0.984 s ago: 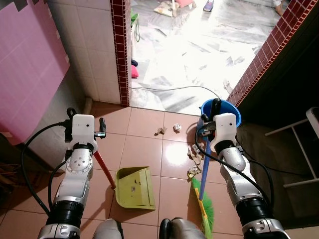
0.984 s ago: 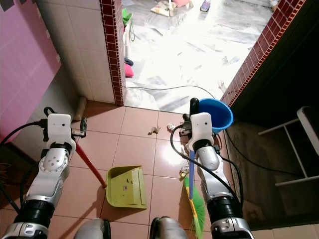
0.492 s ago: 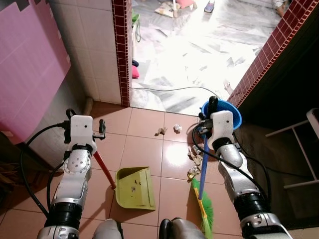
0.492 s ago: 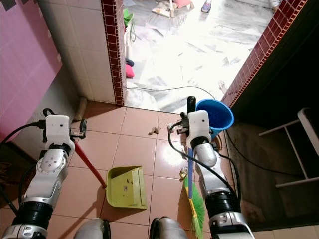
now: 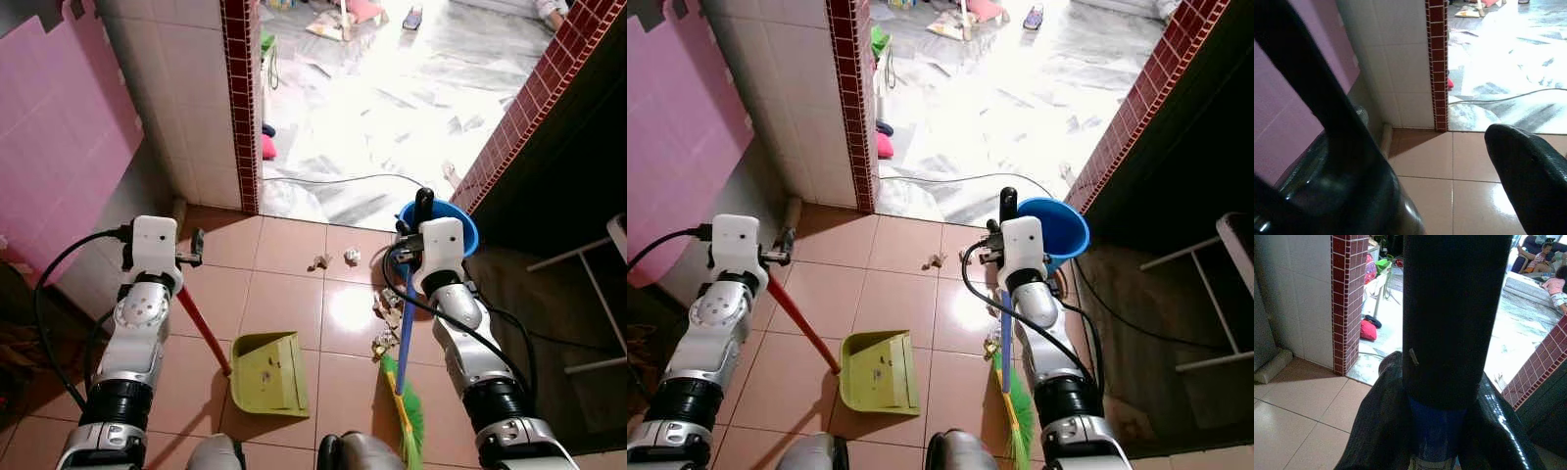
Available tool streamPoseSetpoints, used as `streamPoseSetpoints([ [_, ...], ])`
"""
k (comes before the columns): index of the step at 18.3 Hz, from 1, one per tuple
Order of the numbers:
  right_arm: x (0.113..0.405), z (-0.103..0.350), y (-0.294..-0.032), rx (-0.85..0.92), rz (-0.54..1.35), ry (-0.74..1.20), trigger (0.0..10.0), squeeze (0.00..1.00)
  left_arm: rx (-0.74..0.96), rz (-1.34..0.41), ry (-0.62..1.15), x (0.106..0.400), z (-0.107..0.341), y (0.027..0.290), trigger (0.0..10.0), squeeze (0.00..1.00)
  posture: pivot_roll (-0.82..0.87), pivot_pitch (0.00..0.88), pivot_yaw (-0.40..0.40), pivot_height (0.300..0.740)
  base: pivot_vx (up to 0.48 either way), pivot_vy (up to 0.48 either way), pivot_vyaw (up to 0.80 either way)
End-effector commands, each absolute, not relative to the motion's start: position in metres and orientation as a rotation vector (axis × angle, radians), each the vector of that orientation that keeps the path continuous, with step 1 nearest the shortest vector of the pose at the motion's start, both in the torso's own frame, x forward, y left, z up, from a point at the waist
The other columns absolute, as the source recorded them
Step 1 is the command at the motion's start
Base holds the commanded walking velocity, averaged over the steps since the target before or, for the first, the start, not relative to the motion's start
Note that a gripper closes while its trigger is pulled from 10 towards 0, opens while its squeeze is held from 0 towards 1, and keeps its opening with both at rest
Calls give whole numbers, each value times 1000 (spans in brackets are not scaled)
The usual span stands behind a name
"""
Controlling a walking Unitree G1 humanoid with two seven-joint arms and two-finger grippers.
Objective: Sweep floor
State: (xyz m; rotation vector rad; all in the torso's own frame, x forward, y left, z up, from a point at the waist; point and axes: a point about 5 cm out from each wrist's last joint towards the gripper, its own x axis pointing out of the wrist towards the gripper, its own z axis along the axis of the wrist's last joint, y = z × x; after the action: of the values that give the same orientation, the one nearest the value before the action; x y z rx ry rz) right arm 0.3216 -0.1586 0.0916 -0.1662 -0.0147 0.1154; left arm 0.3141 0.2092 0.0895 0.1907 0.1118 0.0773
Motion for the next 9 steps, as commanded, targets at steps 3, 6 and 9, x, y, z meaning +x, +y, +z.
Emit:
streamPoseSetpoints([
  [3, 321, 98, -160, -178, 117, -55, 10000, 0, 176, 62, 104, 306, 84, 203, 10000, 0, -24, 53, -77, 740, 0, 0, 0],
  [6, 319, 96, -160, -182, 122, -50, 10000, 0, 158, 48, 105, 298, 78, 200, 10000, 0, -28, 64, -82, 740, 0, 0, 0],
  [9, 318, 95, -162, -185, 123, -43, 10000, 0, 158, 48, 112, 295, 75, 203, 10000, 0, -27, 71, -85, 740, 0, 0, 0],
])
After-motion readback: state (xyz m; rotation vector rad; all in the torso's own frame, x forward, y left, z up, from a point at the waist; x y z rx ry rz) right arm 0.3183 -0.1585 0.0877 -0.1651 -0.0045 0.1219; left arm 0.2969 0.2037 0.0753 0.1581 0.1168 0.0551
